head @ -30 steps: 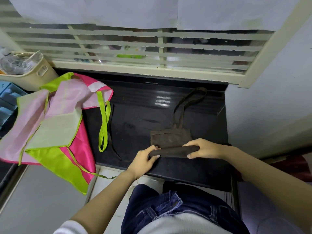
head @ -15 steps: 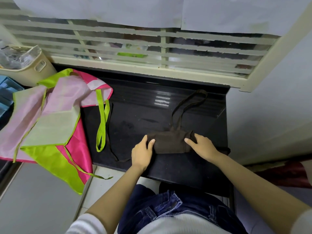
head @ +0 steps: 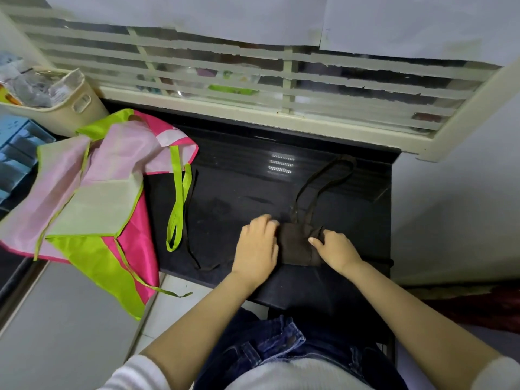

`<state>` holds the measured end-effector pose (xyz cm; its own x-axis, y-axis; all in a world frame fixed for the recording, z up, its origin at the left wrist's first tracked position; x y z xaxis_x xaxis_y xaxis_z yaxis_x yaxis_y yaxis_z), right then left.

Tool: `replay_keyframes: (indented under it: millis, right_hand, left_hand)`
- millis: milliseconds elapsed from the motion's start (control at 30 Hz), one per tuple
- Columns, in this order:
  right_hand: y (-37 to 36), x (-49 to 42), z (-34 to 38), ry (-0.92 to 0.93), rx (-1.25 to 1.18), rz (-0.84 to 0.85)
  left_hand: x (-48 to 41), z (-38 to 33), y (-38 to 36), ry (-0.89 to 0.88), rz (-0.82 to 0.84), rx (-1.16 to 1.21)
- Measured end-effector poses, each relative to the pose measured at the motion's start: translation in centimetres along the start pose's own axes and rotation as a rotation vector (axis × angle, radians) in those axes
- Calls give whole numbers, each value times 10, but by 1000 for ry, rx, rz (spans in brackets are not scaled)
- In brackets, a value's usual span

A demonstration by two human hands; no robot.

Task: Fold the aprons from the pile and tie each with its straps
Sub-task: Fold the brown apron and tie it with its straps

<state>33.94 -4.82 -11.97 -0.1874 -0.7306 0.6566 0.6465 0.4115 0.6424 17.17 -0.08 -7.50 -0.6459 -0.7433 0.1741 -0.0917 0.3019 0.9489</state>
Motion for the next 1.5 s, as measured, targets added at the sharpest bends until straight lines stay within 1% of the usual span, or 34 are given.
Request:
replay_keyframes:
  millis: [33,100,167,200,267,333,367,400,433,467,567,667,733,833,933,1067,1167,1233,1333,1400,1500]
  right_hand:
    - [0,1,0,-10,-7,2]
    - [-3,4,0,-18,-30,14]
    - [-5,13,-1,-10,-48,-2]
    - [-6,19,-2,5,-56,-28]
    - [-2,32,1,104,-34,-143]
    - [4,45,20,290,146,-311]
    - [1,50,34,395,288,-353]
    - [-5,53,48,476,442,-353]
    - [-15,53,59,534,584,-329]
    - [-26,49,62,542,685,-286]
    - [-41,29,49,415,760,-48]
    - [-43,14,35,376,844,65]
    - [-38,9,34,339,832,134]
    - [-35,4,37,333,799,170]
    - [-38,5,37,293,771,139]
    - [-44,15,33,273,655,117]
    - [-46,25,30,249,620,103]
    - [-46,28,31,217,616,94]
    - [-45,33,44,176,580,95]
    - [-44,39,56,168,526,88]
    - [-52,50,68,171,366,98]
  left_hand:
    - [1,-8,-12,-54,71,-74]
    - [3,-7,-38,-18,285,-132]
    - [3,-2,-54,-13,398,-226]
    - [2,-2,-59,-52,450,-244]
    - [1,-1,-63,-92,517,-220]
    - [-2,-2,-61,-99,516,-211]
    - [-2,-2,-63,-97,515,-214]
    - [-2,-2,-64,-101,509,-215]
    - [-1,-1,-65,-105,508,-216]
    - [0,0,-65,-106,513,-215]
    - [-1,3,-63,-114,512,-169]
    - [0,5,-58,-131,530,-144]
    - [1,8,-55,-162,540,-165]
    - [3,13,-49,-193,521,-255]
    - [3,14,-45,-143,477,-315]
    - [7,13,-43,-65,434,-354]
    - [11,7,-43,-84,407,-370]
    - [18,1,-46,-123,411,-287]
    - [32,-7,-49,-202,386,-84]
    - [38,-6,-50,-197,362,1]
    - [43,1,-44,-169,323,95]
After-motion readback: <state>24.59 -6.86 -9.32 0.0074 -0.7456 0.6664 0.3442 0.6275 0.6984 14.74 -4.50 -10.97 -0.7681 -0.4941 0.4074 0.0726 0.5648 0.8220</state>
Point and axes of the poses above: each hand's wrist, its own x-axis away from the middle knuckle, its own y-axis out of the back of the hand, z = x × y, the point moved 7 cm from there along -x, towards the middle knuckle, and after that the axes turned 15 degrees about z, right-handed, at the moved point
